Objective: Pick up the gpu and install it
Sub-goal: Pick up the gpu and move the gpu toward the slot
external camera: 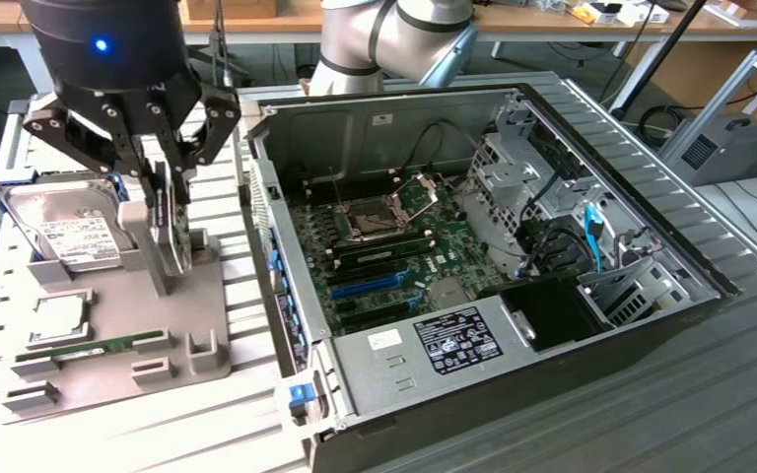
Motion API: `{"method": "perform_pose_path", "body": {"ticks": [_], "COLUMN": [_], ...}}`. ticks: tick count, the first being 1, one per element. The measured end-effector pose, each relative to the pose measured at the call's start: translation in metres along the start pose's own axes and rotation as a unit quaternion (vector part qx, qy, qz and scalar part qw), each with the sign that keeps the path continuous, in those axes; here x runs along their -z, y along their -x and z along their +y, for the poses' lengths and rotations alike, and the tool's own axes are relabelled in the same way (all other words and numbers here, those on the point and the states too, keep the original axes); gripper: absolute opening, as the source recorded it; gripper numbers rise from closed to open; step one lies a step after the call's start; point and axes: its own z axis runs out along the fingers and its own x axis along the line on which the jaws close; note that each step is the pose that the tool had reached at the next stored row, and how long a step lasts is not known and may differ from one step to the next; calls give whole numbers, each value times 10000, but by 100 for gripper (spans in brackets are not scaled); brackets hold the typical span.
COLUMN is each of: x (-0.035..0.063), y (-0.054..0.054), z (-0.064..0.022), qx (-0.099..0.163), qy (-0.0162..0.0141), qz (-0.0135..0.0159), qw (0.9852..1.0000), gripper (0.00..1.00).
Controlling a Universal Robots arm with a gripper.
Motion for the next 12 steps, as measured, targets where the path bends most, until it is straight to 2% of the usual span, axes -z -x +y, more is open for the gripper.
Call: {"method": "perform_pose_path", "body": {"ticks": [6, 9, 12], "x": [311, 378, 386], "y": [7, 9, 9], "z": [14, 16, 17], "qx": [0, 0, 0], "qy": [-1, -1, -1], "qz": [0, 0, 0], "qw": [10000, 10000, 10000], "gripper": [27, 27, 27]}}
